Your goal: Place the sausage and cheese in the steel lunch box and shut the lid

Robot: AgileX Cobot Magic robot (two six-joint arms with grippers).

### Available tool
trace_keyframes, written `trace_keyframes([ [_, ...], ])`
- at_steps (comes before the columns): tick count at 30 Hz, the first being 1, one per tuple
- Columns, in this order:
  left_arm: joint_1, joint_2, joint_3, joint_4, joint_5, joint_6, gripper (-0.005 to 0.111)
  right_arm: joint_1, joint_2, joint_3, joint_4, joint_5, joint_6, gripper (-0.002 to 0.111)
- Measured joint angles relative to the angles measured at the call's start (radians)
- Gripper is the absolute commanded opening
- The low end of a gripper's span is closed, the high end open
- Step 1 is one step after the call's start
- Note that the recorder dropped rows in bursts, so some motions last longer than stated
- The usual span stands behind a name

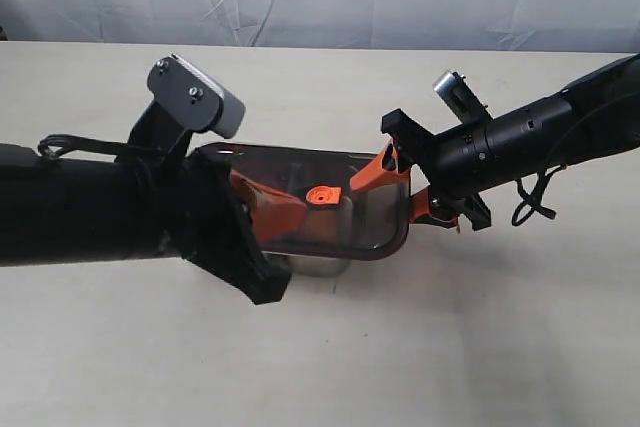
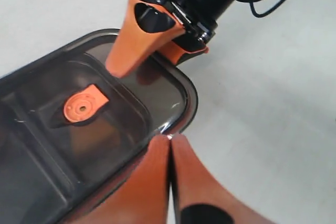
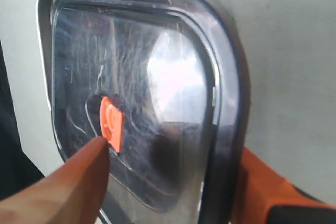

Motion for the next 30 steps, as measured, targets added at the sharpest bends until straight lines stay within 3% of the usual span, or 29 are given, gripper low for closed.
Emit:
trace_keyframes([
  [9, 0.0, 0.185, 0.002, 0.244, 0.038, -0.185, 0.0, 0.0, 0.0, 0.0, 0.021, 0.006, 0.004, 0.058],
  [30, 0.0, 0.286, -0.078, 0.267, -0.066, -0.196, 0.0, 0.0, 0.0, 0.0, 0.024, 0.006, 0.004, 0.058],
])
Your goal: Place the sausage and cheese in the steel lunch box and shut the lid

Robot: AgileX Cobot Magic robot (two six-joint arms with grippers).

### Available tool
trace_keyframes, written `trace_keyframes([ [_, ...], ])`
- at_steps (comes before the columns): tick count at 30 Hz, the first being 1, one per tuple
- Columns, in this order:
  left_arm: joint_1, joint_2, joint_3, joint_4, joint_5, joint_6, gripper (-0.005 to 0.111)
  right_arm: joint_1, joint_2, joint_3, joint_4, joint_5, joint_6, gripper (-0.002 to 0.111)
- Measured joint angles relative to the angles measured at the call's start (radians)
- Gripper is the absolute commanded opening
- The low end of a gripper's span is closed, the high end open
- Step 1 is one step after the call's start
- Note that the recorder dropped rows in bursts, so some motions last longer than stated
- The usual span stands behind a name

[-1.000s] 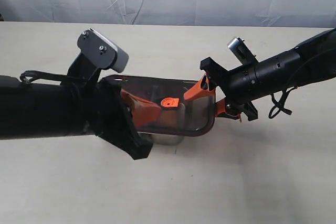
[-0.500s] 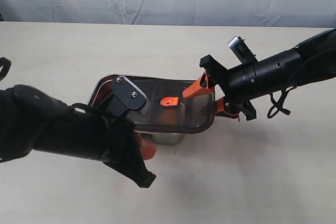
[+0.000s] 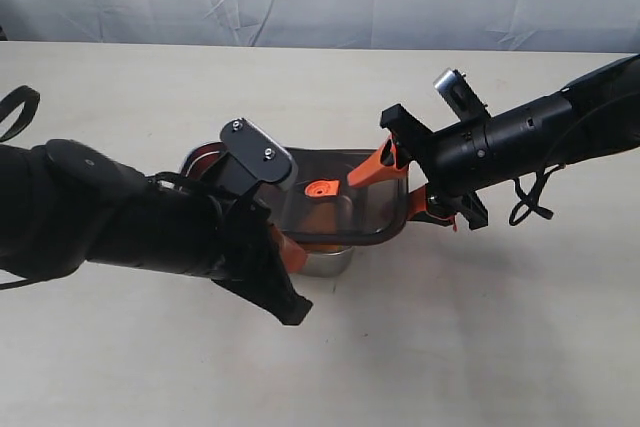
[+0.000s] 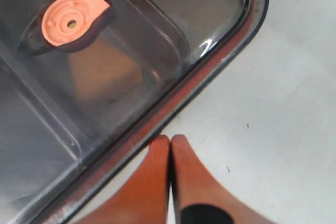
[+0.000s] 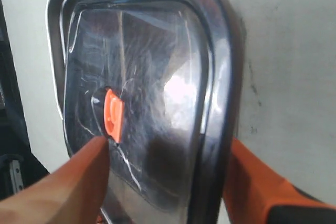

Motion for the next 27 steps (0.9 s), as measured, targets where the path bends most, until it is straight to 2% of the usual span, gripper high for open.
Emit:
trace_keyframes([
  [23, 0.0, 0.045, 0.0, 0.006, -0.022, 0.0, 0.0, 0.0, -0.012, 0.0, -0.131, -0.007, 0.0, 0.058],
  [27, 0.0, 0.045, 0.0, 0.006, -0.022, 0.0, 0.0, -0.054, -0.083, 0.0, -0.229, -0.007, 0.066, 0.058],
])
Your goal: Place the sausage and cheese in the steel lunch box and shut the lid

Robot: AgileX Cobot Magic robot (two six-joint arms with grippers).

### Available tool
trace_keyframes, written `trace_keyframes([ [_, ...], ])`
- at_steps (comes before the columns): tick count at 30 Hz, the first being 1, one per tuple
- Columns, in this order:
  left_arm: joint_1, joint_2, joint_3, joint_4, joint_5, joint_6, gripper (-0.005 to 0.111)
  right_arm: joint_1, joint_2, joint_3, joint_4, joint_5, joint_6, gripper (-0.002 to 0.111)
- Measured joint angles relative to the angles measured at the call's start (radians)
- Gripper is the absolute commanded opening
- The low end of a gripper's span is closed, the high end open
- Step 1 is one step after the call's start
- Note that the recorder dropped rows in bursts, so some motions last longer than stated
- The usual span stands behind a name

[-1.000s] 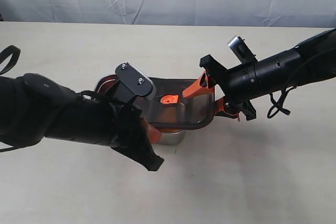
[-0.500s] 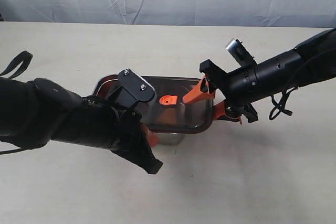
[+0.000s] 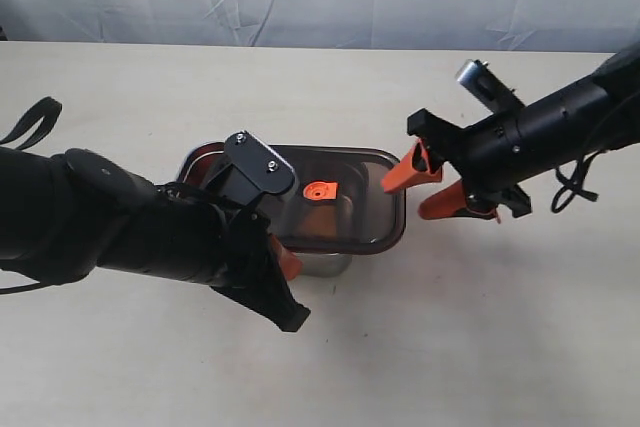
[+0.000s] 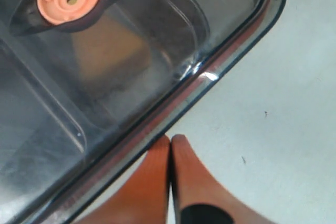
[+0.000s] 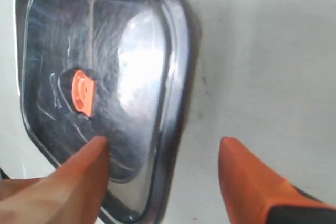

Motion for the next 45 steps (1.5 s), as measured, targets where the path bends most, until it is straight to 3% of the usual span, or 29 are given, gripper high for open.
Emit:
trace_keyframes([
  [3, 0.0, 0.0, 0.0, 0.0, 0.0, 0.0, 0.0, -0.067, -0.06, 0.0, -0.139, -0.004, 0.091, 0.058],
  [5, 0.0, 0.0, 0.0, 0.0, 0.0, 0.0, 0.0, -0.098, -0.088, 0.0, -0.2, -0.009, 0.143, 0.052],
  [10, 0.0, 0.0, 0.0, 0.0, 0.0, 0.0, 0.0, -0.1, -0.098, 0.0, -0.224, -0.033, 0.21, -0.001],
  [27, 0.0, 0.0, 0.0, 0.0, 0.0, 0.0, 0.0, 0.091, -0.045, 0.0, -0.226, -0.185, 0.311, 0.0],
  [37, 0.0, 0.0, 0.0, 0.002, -0.002, 0.0, 0.001, 0.113, -0.045, 0.0, -0.226, -0.209, 0.325, 0.0],
  [45, 0.0, 0.0, 0.0, 0.002, 0.002, 0.0, 0.023, 0.115, -0.045, 0.0, -0.226, -0.209, 0.325, 0.0],
])
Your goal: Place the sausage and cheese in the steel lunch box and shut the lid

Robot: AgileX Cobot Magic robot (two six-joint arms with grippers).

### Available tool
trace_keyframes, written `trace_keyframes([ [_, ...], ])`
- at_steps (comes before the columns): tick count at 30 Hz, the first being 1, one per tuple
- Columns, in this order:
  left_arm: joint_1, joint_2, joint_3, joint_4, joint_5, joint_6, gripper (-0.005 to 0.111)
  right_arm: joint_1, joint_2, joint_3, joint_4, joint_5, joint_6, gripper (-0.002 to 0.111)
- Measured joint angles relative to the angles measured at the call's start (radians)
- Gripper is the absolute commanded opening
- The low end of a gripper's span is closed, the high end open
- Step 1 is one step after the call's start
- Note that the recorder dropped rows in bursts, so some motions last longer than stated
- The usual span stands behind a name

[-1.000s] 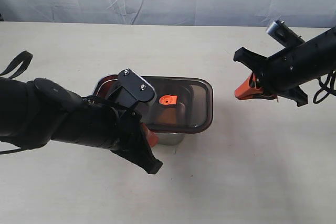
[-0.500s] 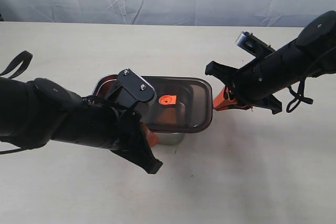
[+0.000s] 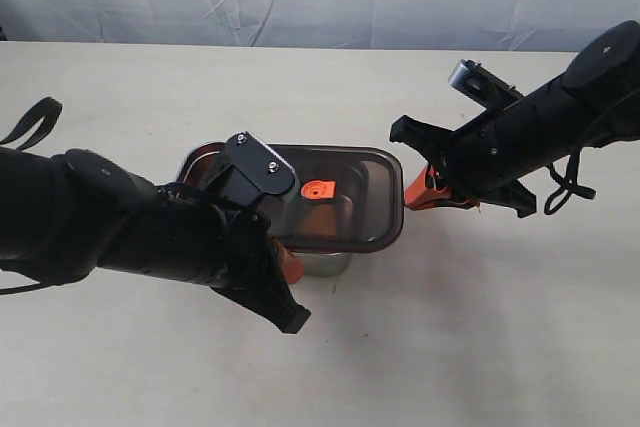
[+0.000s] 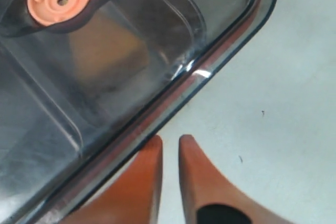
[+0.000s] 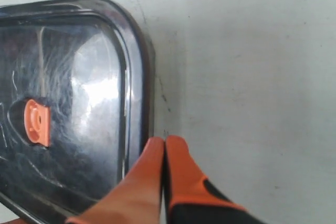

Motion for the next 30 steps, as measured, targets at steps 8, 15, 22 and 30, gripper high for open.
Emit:
trace_keyframes([
  [8, 0.0, -0.015, 0.0, 0.0, 0.005, -0.002, 0.039, 0.021, 0.0, 0.0, 0.0, -0.006, 0.0, 0.0],
  [15, 0.0, -0.061, 0.0, 0.0, 0.016, -0.007, 0.039, 0.038, 0.019, 0.0, 0.0, -0.012, 0.002, 0.0],
  [22, 0.0, -0.072, -0.001, 0.259, 0.059, -0.221, 0.039, 0.048, 0.064, 0.0, 0.013, -0.008, 0.002, 0.0],
  [30, 0.0, -0.072, -0.001, 0.692, 0.098, -0.637, 0.039, 0.048, 0.068, 0.0, 0.024, -0.008, 0.002, 0.0],
])
